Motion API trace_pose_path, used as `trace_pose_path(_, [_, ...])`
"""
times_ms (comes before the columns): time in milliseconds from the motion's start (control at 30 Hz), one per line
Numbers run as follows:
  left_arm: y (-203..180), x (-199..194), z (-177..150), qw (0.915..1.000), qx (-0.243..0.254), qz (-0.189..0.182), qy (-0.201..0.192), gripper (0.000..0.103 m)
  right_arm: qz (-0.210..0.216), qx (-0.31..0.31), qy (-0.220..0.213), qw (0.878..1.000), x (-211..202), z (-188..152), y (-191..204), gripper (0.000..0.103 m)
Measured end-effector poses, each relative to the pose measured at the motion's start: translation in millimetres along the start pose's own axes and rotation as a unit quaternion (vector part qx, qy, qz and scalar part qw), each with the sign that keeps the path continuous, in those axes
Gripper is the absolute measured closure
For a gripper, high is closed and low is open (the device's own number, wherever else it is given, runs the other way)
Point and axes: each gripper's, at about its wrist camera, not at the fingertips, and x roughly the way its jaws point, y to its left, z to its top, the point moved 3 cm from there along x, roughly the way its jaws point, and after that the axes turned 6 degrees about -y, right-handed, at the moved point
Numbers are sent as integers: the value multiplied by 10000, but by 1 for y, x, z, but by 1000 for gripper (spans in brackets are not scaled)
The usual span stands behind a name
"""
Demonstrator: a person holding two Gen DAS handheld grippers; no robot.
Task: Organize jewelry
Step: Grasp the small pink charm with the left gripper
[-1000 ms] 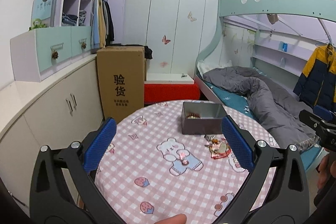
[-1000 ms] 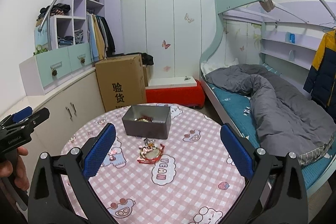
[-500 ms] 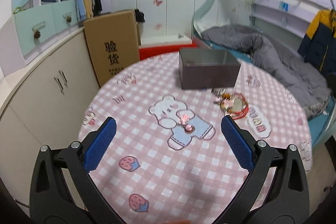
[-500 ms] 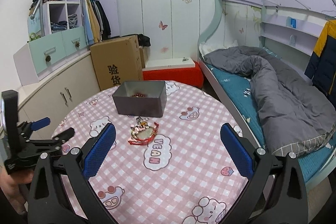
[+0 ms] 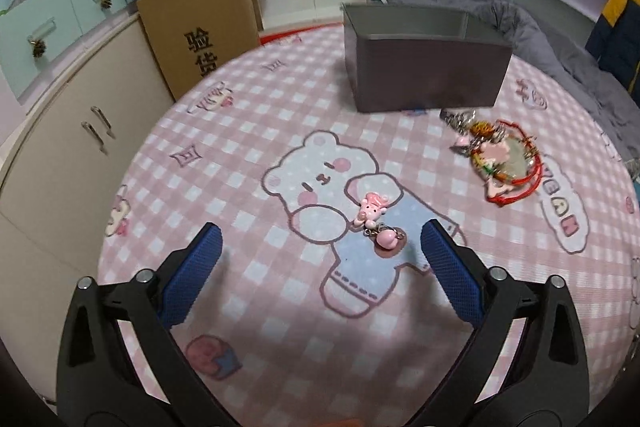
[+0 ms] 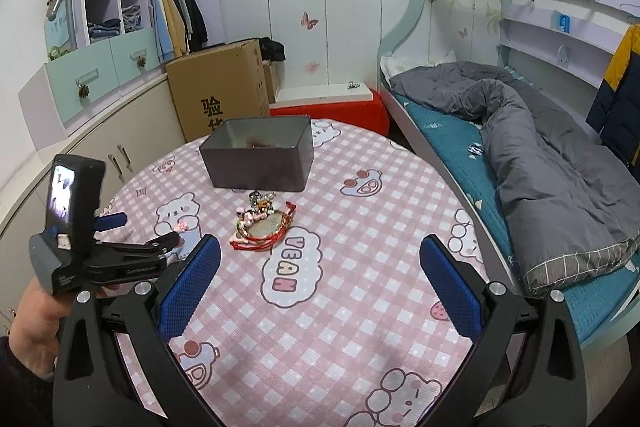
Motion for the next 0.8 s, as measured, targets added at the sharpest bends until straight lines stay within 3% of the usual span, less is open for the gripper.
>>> trace_pose_path(67, [-1, 10, -3, 9997, -24, -179, 189, 25, -12, -12, 41, 10000, 3, -1, -1, 7])
trace_pose_path(300, [-8, 5, -3, 9968, 87, -786, 83, 84, 55, 6, 244, 9997, 18, -7, -2, 7])
trace_pose_path(333, [-10, 3, -3, 9956, 113, -922, 72, 88, 81, 8, 287, 9996, 21, -9, -2, 7])
trace_pose_path(433, [-11, -1, -4, 9921, -18, -1257, 20, 89, 149, 3, 419, 9990, 32, -13, 0, 7])
trace_pose_path(633, [-9, -12, -7, 9899, -171, -1400, -136, 89, 280, 72, 804, 9963, 68, -21, 1, 8])
trace_pose_path(800, [-5, -17, -8, 9893, -222, -1430, -202, 89, 370, 128, 1036, 9939, 96, -21, 3, 22])
